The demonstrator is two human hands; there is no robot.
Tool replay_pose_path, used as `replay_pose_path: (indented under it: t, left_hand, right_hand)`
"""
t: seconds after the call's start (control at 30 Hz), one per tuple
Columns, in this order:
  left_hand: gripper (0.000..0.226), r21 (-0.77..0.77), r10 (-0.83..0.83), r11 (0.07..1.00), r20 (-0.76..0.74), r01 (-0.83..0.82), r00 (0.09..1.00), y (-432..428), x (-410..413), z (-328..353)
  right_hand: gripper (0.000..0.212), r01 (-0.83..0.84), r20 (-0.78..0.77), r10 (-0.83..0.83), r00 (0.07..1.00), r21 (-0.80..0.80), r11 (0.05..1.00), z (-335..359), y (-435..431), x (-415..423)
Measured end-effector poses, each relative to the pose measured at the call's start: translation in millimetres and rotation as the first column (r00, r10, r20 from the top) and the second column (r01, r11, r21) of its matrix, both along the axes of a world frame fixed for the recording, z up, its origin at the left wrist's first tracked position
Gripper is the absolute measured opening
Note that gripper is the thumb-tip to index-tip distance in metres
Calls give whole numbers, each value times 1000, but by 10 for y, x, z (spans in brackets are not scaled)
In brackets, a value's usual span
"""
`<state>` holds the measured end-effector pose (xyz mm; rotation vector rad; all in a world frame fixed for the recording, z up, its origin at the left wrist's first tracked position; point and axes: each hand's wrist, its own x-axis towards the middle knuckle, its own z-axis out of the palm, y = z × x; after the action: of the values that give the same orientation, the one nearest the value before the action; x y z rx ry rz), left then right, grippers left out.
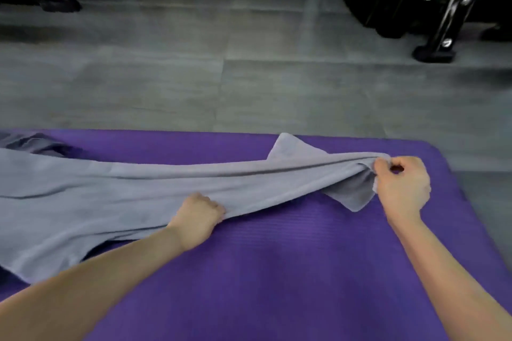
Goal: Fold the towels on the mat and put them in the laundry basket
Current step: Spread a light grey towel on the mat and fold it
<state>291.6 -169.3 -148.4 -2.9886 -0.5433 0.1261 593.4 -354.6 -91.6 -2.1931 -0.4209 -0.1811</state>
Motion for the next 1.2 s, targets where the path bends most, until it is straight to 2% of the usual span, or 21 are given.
replay_pose_path:
  t: [0.07,0.1,0.13,0.17,0.23,0.3,0.33,0.37,0.43,0.53,0.6,0.67,0.77,0.83,0.9,1.0,1.03,1.07,1.13,1.2]
  left_hand:
    - [19,-185,27,983,82,-11,996,-302,392,98]
    - [8,-276,68,960,70,-47,995,-438,547,147]
    - [12,-357,53,933,-3,-50,999,-573,672,200]
    - [15,-407,-28,913,-76,-6,997,-679,756,214]
    - [14,-537,-227,841,-233,70,946,-881,843,267]
    - [14,-691,-386,721,-341,50,857,-1034,825,187]
    - [15,-734,-444,679,-398,12,803,-1089,813,170]
    - [17,-755,-483,655,-444,-25,755,-1118,797,133]
    - [22,-767,-488,638,-465,-61,739,-1112,775,49]
    - [24,-693,-268,716,-381,-82,885,-898,696,-59]
    - [20,-586,-27,793,-305,-165,952,-627,577,-175]
    - [14,-483,184,823,-272,-299,945,-335,398,-279]
    - [13,-359,454,791,-199,-496,868,39,20,-362]
    - [17,-294,619,728,-105,-619,778,260,-263,-400]
    - [21,-233,750,635,-42,-737,660,459,-536,-446]
    - [23,-156,897,433,-17,-888,441,669,-937,-475]
    - [22,-140,911,406,-10,-903,412,704,-1056,-484]
    - [21,-132,893,444,-18,-886,450,714,-1163,-517]
    - [23,-204,747,637,-74,-743,661,619,-1324,-590]
    - [46,-363,537,745,-172,-560,826,425,-1424,-618]
  right_hand:
    - [17,91,-50,-97,994,-108,990,-84,-456,285]
    - [18,73,-106,-100,989,-228,971,-131,-651,399]
    - [19,15,-172,-86,981,-379,925,-173,-824,480]
    - [19,-71,-249,-76,965,-531,844,-205,-972,521]
    - [15,-284,-390,-61,919,-760,584,-281,-1224,536]
    - [12,-442,-473,-42,880,-848,292,-332,-1374,466]
    - [8,-467,-483,-49,874,-863,192,-334,-1408,414]
    - [6,-461,-469,-51,881,-879,123,-353,-1416,372]
    - [26,-372,-373,-17,928,-927,45,-415,-1350,302]
    - [28,-214,-183,229,956,-970,116,-546,-1107,193]
    - [26,-243,-138,428,893,-949,202,-681,-865,82]
    - [25,-308,-87,606,791,-912,271,-818,-579,-93]
    - [36,-383,1,758,652,-862,331,-1016,-113,-381]
    - [39,-431,37,795,606,-824,367,-1147,225,-531]
    - [39,-456,60,825,562,-810,370,-1235,549,-653]
    - [39,-511,41,854,518,-786,348,-1367,959,-736]
    - [39,-524,25,863,505,-785,330,-1414,1071,-753]
    - [41,-529,19,872,490,-788,314,-1449,1181,-770]
    - [46,-518,-21,867,497,-809,277,-1519,1346,-775]
    - [44,-499,-101,846,524,-841,209,-1582,1448,-737]
